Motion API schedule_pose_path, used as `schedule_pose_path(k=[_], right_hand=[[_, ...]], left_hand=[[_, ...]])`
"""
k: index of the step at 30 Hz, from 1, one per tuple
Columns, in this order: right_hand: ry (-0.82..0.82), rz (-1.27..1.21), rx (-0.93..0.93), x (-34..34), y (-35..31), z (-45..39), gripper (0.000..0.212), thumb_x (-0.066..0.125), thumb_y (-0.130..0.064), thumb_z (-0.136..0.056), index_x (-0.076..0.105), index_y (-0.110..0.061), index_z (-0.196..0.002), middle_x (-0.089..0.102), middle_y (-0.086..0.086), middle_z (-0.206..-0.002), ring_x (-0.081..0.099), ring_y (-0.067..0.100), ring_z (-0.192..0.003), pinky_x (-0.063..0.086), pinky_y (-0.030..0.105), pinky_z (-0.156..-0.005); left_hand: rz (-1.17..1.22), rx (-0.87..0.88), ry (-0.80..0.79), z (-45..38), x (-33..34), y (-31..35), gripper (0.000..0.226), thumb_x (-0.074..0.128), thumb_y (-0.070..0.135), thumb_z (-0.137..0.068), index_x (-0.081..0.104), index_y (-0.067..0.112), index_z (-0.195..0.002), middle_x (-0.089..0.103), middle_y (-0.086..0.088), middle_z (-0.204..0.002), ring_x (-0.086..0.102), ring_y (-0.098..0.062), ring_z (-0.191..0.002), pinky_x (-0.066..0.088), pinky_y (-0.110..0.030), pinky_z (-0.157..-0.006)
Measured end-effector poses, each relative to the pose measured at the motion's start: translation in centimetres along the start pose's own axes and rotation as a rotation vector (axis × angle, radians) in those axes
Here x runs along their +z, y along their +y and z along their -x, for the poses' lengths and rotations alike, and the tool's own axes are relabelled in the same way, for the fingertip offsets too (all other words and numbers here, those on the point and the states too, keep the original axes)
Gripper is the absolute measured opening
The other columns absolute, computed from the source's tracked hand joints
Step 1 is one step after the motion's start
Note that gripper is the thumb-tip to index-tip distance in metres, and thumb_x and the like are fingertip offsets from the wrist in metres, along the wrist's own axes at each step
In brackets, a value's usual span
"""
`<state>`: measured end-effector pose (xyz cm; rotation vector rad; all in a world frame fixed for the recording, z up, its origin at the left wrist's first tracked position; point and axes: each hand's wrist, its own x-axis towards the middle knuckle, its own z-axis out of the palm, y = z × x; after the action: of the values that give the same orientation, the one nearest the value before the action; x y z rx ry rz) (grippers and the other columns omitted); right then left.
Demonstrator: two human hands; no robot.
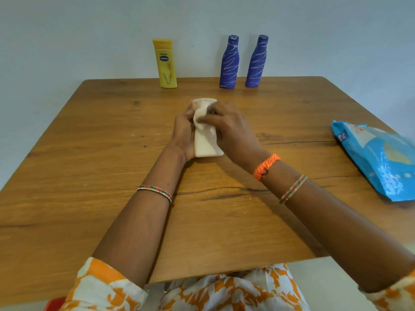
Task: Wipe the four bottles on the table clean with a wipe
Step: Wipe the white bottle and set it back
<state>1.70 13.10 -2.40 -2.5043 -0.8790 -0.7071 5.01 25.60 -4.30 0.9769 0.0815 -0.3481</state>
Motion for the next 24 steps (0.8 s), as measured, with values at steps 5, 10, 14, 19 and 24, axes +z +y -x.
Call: schedule_pose_path(k=[5, 10, 14, 19, 24], right_hand=[[-0.179, -0.043, -0.152, -0.2, -1.3, 2.8, 0.032, 0.049, -0.012, -0.081, 0.068, -0.004, -0.106, 0.061, 0.015, -0.094, 0.058, 0.031, -0.085, 0.051, 0.041, -0.064], [0.014, 0.016, 0.0, -1.0, 1.8, -0.5, 0.036, 0.072, 0.003, -0.072, 0.069, -0.007, -0.107, 0.059, 0.015, -0.102, 0.056, 0.031, -0.096, 0.052, 0.046, -0.073], [0.117, -0.098, 0.071, -0.9, 1.1, -0.9, 0.031, 0.071, 0.005, -0.073, 0.071, -0.008, -0.101, 0.061, 0.011, -0.102, 0.056, 0.025, -0.098, 0.052, 0.04, -0.077], [0.059, -0.231, 0.104, 0.0, -0.5, 1.8, 0.03, 0.068, 0.011, -0.072, 0.073, -0.008, -0.094, 0.062, 0.008, -0.103, 0.056, 0.02, -0.102, 0.049, 0.03, -0.084], [0.257, -0.316, 0.236, -1.0, 0.7, -0.6, 0.032, 0.061, 0.014, -0.076, 0.069, -0.006, -0.1, 0.061, 0.008, -0.103, 0.055, 0.015, -0.097, 0.047, 0.018, -0.077]], left_hand=[[0.02, 0.042, 0.03, -0.2, 0.2, -0.2, 0.064, 0.022, 0.052, -0.099, 0.066, 0.006, -0.106, 0.067, -0.018, -0.11, 0.062, -0.025, -0.079, 0.05, -0.036, -0.073], [-0.018, -0.046, 0.003, 0.3, 1.0, -0.4, 0.047, 0.037, 0.052, -0.095, 0.064, 0.015, -0.104, 0.067, -0.012, -0.087, 0.063, -0.029, -0.082, 0.049, -0.042, -0.076], [0.056, -0.013, -0.018, 0.2, 0.4, -0.2, 0.049, 0.038, 0.054, -0.094, 0.063, 0.014, -0.109, 0.066, -0.013, -0.093, 0.061, -0.031, -0.091, 0.043, -0.047, -0.095], [0.13, 0.019, -0.053, -0.1, -1.1, 0.3, 0.066, 0.02, 0.058, -0.096, 0.061, 0.01, -0.118, 0.064, -0.01, -0.104, 0.059, -0.026, -0.097, 0.045, -0.042, -0.092], [0.092, -0.009, -0.085, 0.6, 0.3, -0.3, 0.051, 0.032, 0.053, -0.094, 0.061, 0.013, -0.108, 0.064, -0.011, -0.091, 0.06, -0.026, -0.081, 0.049, -0.037, -0.076]])
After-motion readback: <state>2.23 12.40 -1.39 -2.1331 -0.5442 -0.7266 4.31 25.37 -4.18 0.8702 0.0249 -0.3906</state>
